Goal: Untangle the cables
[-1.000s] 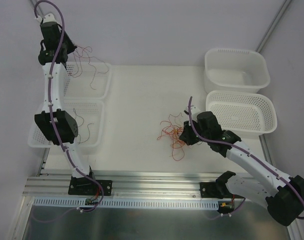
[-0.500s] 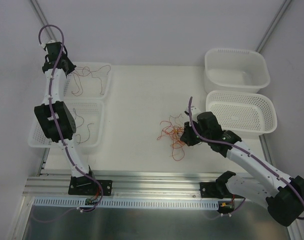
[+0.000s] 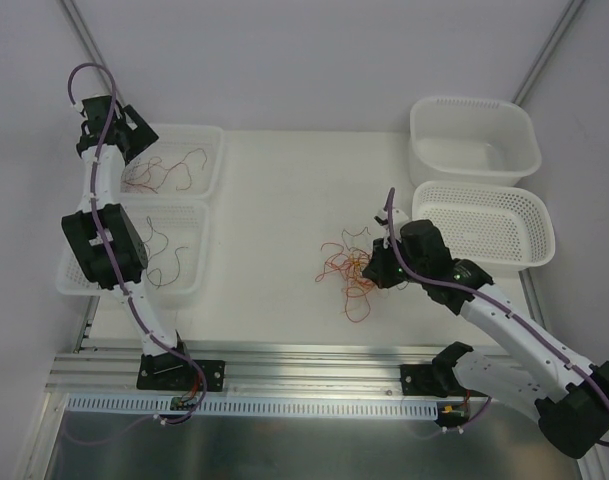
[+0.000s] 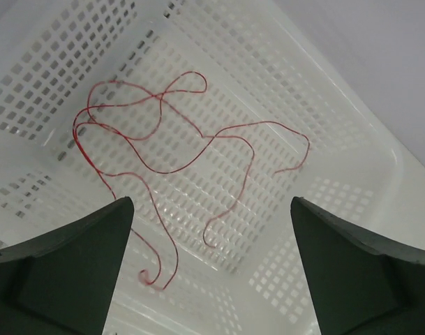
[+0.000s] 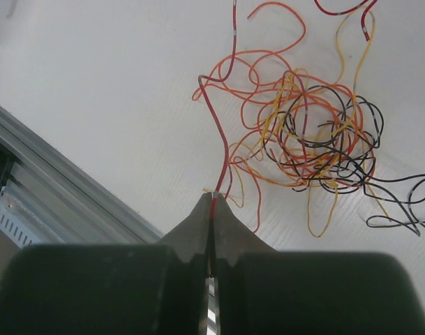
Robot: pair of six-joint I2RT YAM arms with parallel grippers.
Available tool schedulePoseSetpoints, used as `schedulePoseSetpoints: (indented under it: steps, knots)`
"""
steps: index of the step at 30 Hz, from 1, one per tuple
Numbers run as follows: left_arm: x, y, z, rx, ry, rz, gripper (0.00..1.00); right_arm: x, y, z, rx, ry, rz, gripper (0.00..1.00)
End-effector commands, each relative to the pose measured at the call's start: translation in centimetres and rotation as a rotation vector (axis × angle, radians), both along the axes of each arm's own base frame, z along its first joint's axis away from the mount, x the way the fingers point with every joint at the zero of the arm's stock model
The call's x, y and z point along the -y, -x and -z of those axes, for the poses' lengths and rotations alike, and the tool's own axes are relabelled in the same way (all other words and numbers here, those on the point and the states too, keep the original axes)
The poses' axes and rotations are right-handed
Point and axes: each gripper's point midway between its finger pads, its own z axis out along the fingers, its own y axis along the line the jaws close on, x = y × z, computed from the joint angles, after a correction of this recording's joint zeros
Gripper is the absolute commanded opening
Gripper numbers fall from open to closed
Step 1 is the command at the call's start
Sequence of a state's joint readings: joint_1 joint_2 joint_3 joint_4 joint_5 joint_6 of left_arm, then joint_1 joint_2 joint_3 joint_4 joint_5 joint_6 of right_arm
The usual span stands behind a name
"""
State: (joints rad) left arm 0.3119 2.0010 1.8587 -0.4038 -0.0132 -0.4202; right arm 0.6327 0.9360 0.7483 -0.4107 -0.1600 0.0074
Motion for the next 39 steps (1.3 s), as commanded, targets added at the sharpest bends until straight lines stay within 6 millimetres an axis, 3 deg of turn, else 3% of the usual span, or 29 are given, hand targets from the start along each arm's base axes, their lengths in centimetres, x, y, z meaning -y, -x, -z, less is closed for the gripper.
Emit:
schedulePoseSetpoints:
  steps: [1,2,4,5,7,8,9,10,11,12,14,16,17,18,22,23,24,27,29,35,37,39]
  knots:
    - [3.7,1.2,-7.1,0.154,0.026,0.107,0.99,-0.5,-1.2,-4.4,0.094,-0.052,0.009,0.01]
    - [4.5,2.0,-8.8,0.184,0.023,0.124,0.99,-0.7,-1.3,-4.9,0.100,-0.060,0.009,0.01]
    - [7.3,3.3,-8.4,0.178,0.066,0.200,0.99,-1.0,-1.7,-6.2,0.121,-0.074,0.010,0.01]
    - [8.5,4.5,-10.1,0.209,0.067,0.232,0.99,-1.1,-1.9,-6.7,0.131,-0.079,0.009,0.01]
    - [12.5,6.3,-8.8,0.180,0.103,0.326,0.99,-1.4,-2.2,-7.7,0.145,-0.096,0.007,0.01]
    - [14.2,7.8,-10.2,0.208,0.090,0.368,0.99,-1.6,-2.5,-8.4,0.156,-0.104,0.005,0.01]
    - [15.8,9.2,-8.2,0.167,0.107,0.398,0.99,-1.8,-2.6,-8.8,0.164,-0.110,0.005,0.01]
    - [18.9,11.2,-7.5,0.153,0.112,0.465,0.99,-2.0,-3.0,-9.6,0.181,-0.122,0.005,0.01]
    - [20.4,11.9,-8.7,0.180,0.102,0.499,0.99,-2.2,-3.1,-10.1,0.191,-0.132,0.003,0.01]
    - [21.2,13.3,-6.5,0.134,0.117,0.514,0.99,-2.4,-3.4,-10.7,0.204,-0.143,0.002,0.01]
    - [26.1,16.5,-4.9,0.114,0.129,0.642,0.99,-2.8,-3.9,-12.0,0.220,-0.167,0.014,0.01]
    - [28.9,18.8,-5.0,0.144,0.128,0.727,0.99,-3.1,-4.3,-13.1,0.223,-0.203,0.039,0.01]
    - [31.5,20.1,-5.0,0.168,0.128,0.810,0.99,-3.2,-4.4,-13.5,0.224,-0.214,0.043,0.01]
    - [32.5,21.4,-3.4,0.147,0.132,0.845,0.99,-3.5,-4.7,-14.4,0.235,-0.235,0.048,0.01]
    - [37.3,25.3,-3.4,0.286,0.111,1.005,0.99,-3.9,-5.5,-16.2,0.216,-0.306,0.117,0.01]
    - [37.5,25.7,-1.6,0.276,0.082,0.999,0.99,-4.0,-5.6,-16.7,0.193,-0.335,0.148,0.01]
    - [39.7,26.7,-2.5,0.349,0.087,1.059,0.99,-3.9,-5.8,-16.6,0.179,-0.335,0.173,0.01]
    - [41.7,27.8,-1.7,0.397,0.047,1.108,0.99,-4.3,-5.9,-17.2,0.136,-0.386,0.219,0.01]
    - [44.1,28.7,-2.0,0.454,0.034,1.173,0.99,-4.6,-5.9,-17.4,0.120,-0.406,0.228,0.01]
    - [48.9,29.1,-3.7,0.588,0.044,1.225,0.98,-5.3,-5.5,-17.8,0.076,-0.454,0.252,0.01]
    - [50.4,29.2,-3.0,0.572,0.056,1.250,0.97,-5.5,-5.4,-17.9,0.071,-0.466,0.260,0.01]
    - [52.3,29.8,-3.8,0.611,0.086,1.283,0.95,-5.5,-5.3,-17.8,0.069,-0.471,0.268,0.01]
